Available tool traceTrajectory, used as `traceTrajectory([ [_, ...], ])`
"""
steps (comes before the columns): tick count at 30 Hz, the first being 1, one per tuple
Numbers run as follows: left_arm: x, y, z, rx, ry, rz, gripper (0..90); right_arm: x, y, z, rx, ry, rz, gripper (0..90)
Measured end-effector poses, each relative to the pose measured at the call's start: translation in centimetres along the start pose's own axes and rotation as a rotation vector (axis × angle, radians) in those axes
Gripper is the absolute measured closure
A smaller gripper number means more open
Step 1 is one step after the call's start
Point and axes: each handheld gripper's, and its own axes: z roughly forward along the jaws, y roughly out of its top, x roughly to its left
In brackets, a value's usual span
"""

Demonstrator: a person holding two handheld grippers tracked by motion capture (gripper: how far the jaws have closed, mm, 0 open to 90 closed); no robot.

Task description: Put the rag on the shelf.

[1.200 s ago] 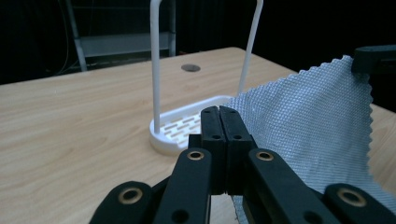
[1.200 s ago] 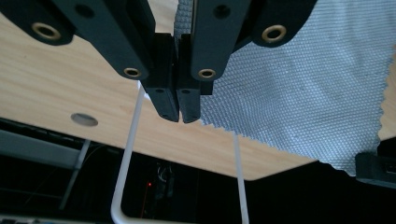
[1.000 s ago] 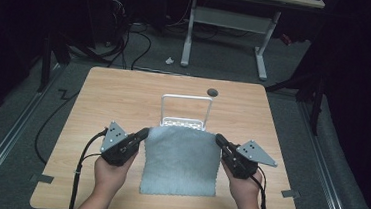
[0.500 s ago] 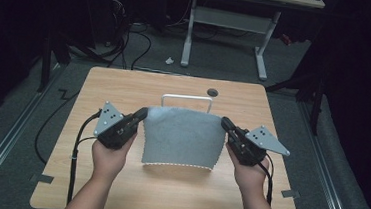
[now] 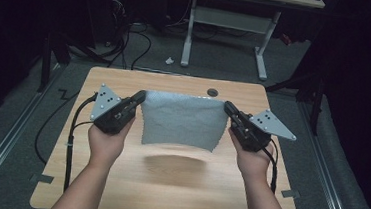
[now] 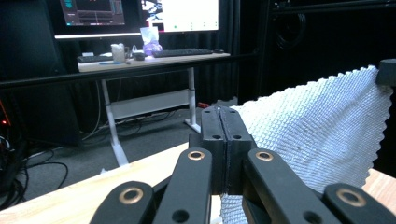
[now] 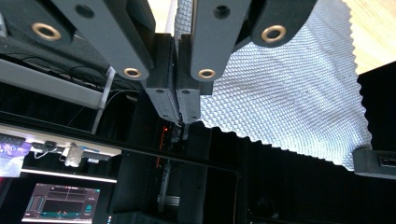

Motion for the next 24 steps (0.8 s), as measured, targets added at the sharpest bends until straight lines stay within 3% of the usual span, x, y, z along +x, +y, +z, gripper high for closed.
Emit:
traceTrajectory([
  [6, 0.7, 0.7, 1.1, 0.000, 0.015, 0.018, 89.8, -0.3, 0.7, 0.7, -0.002, -0.007, -0.004, 89.3],
  [13, 2.0, 2.2, 3.1, -0.013, 0.042, 0.033, 89.8, -1.3, 2.0, 2.8, -0.002, -0.026, -0.011, 89.3],
  [21, 3.0, 3.5, 6.1, -0.001, 0.058, 0.089, 89.9, -4.0, 3.1, 5.5, -0.006, -0.039, 0.018, 89.3],
  [24, 3.3, 3.4, 7.6, 0.023, 0.100, 0.118, 89.8, -5.0, 3.5, 6.9, -0.005, -0.049, 0.021, 89.4],
])
